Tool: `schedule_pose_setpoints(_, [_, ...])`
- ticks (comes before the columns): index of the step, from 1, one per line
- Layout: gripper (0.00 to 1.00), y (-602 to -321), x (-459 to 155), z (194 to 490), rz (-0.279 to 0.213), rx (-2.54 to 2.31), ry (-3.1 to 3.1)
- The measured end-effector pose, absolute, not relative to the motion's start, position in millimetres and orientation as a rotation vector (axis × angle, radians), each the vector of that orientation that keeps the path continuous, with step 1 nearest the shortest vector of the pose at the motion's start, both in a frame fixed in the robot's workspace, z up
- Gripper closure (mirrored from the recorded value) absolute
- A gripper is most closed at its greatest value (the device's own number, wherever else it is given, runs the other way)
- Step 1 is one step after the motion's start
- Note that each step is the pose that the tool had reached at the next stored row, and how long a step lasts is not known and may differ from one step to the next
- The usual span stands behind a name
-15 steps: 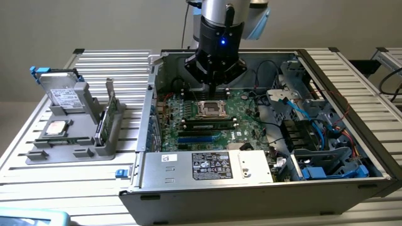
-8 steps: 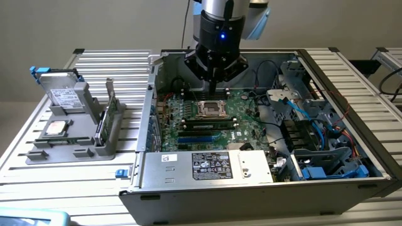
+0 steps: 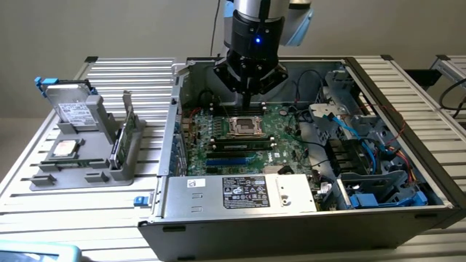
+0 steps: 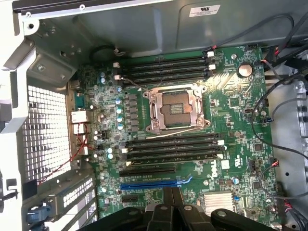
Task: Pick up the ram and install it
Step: 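Press down the ram until it locks into place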
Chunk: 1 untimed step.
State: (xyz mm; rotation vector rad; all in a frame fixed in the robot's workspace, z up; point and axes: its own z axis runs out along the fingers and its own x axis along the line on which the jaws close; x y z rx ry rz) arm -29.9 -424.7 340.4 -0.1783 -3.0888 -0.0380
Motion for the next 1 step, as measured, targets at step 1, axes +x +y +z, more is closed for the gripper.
schedule_pose_setpoints(1, [0.89, -424.7, -29.9, 340.4, -0.038, -0.178, -3.089])
